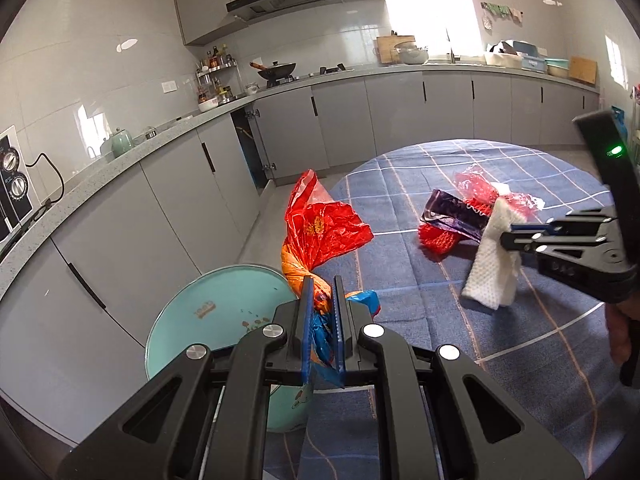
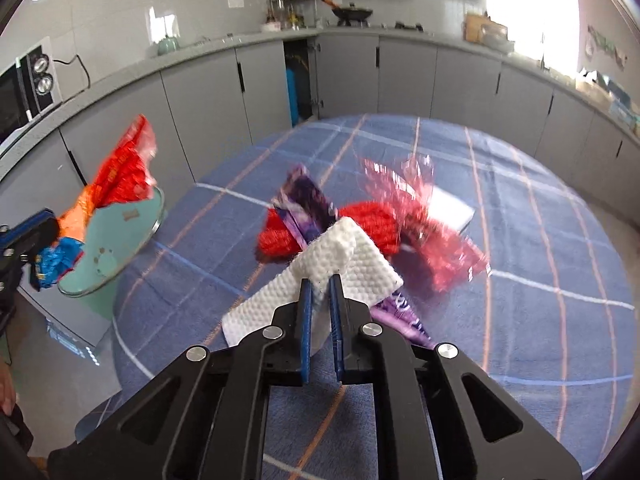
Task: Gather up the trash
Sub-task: 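Carry the red-and-orange bag and white tissue over the teal bin with both tools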
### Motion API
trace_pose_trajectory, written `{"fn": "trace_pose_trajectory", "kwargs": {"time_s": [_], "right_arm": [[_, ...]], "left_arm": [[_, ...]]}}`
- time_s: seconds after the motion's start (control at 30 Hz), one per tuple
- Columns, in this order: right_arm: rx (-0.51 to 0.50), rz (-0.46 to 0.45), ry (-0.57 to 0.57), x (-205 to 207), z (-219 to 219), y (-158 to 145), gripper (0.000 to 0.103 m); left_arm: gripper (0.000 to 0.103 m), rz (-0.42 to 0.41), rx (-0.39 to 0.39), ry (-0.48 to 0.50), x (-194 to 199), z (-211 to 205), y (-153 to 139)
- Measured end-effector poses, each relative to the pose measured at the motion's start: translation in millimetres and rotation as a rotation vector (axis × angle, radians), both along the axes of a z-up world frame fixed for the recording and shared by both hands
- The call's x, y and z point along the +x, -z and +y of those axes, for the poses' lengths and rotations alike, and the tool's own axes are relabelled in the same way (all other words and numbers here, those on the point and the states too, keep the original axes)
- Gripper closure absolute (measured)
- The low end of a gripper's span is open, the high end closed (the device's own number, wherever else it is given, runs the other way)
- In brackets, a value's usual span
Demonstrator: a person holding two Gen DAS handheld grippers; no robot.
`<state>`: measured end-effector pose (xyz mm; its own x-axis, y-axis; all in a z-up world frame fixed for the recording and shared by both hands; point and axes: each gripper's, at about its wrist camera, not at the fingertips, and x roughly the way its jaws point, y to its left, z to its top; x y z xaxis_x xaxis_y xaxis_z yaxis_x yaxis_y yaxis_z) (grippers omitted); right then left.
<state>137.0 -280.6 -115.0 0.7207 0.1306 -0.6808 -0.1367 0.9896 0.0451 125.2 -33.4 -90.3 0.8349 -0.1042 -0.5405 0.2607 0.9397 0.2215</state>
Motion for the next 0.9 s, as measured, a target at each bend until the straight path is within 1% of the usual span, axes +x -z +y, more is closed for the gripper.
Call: {"fn": "trace_pose_trajectory", "kwargs": {"time_s": [0.17, 0.37, 0.9], "right_arm": [[-0.031, -0.091, -0.023, -14, 12, -24, 0.093], [-0.050, -0.159, -0.069, -18, 26, -38, 0.093], [-0.071, -0.193, -0.147, 5, 67, -45, 0.093]], "left_arm": [[0.094, -0.016, -0.012, -0.021, -1, 7, -5], [0.094, -0.040, -0.022, -0.060, 1, 18, -13], [0.094, -0.046, -0.039, -0.148, 7, 59, -16]]}}
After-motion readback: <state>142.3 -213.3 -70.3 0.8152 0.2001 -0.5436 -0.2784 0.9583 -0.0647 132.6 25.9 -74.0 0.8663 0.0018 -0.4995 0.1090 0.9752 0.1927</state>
